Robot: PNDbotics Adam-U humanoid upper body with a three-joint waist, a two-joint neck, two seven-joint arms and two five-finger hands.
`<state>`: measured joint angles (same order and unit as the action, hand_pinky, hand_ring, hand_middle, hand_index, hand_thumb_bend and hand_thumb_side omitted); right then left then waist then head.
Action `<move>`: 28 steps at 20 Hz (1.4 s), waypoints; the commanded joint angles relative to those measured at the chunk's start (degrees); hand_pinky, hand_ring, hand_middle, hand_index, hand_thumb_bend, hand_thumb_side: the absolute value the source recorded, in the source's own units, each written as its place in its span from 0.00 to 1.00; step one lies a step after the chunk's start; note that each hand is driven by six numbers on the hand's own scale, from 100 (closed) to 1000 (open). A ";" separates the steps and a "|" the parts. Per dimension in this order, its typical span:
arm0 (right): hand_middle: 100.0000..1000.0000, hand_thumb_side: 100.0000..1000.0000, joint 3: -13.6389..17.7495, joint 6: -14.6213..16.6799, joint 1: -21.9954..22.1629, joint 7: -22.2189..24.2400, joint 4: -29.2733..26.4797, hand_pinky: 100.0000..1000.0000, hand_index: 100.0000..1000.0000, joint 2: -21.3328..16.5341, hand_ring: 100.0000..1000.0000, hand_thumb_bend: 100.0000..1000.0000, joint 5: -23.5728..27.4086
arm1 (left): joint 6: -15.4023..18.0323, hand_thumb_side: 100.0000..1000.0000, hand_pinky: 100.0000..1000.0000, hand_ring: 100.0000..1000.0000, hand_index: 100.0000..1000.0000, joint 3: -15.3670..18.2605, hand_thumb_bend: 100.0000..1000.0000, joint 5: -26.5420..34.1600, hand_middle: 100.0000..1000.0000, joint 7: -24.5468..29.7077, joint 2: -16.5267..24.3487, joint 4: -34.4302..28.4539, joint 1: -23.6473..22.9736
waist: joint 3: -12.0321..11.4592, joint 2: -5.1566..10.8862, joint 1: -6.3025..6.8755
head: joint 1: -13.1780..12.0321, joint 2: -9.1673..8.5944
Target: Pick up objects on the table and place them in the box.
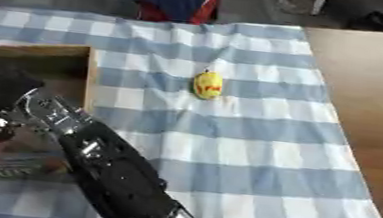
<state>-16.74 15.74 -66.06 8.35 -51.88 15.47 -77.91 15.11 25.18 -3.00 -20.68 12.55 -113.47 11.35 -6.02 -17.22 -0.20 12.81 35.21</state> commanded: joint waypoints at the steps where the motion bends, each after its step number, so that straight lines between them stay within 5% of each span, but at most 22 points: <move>1: 0.62 0.91 0.78 -0.66 -1.51 -0.25 -2.99 0.59 1.00 0.07 0.77 0.00 0.30 | -0.06 0.52 0.29 0.54 0.77 -0.01 0.36 0.24 0.48 0.07 1.13 -1.12 0.17 | -0.04 1.31 0.48 | 0.20 -0.67; 8: 0.66 0.92 1.30 -1.64 -2.46 1.21 -6.28 0.59 1.00 -1.22 0.77 0.00 3.48 | -0.05 0.52 0.29 0.54 0.77 0.06 0.36 0.22 0.48 -0.05 1.17 -1.12 0.11 | 0.29 1.47 0.59 | -0.21 -0.50; 15: 0.80 0.96 4.39 -3.08 -4.43 2.75 -14.10 0.61 1.00 -7.99 0.80 0.00 8.98 | 0.05 0.52 0.29 0.54 0.77 0.23 0.36 0.09 0.48 -0.42 1.35 -1.12 0.21 | 0.91 1.48 0.59 | -1.65 -0.10; 28: 0.80 0.89 7.64 -10.59 -4.14 5.44 -20.91 0.61 1.00 -23.14 0.80 0.00 20.06 | -0.06 0.52 0.29 0.54 0.76 0.62 0.36 -0.40 0.48 -0.82 1.55 -1.12 -0.02 | 2.38 1.50 0.51 | -3.76 0.31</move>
<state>-9.83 5.88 -69.25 13.73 -71.09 -5.44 -59.12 15.06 25.26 -3.14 -21.27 12.56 -113.47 11.11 -3.56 -16.95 -0.05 9.31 35.28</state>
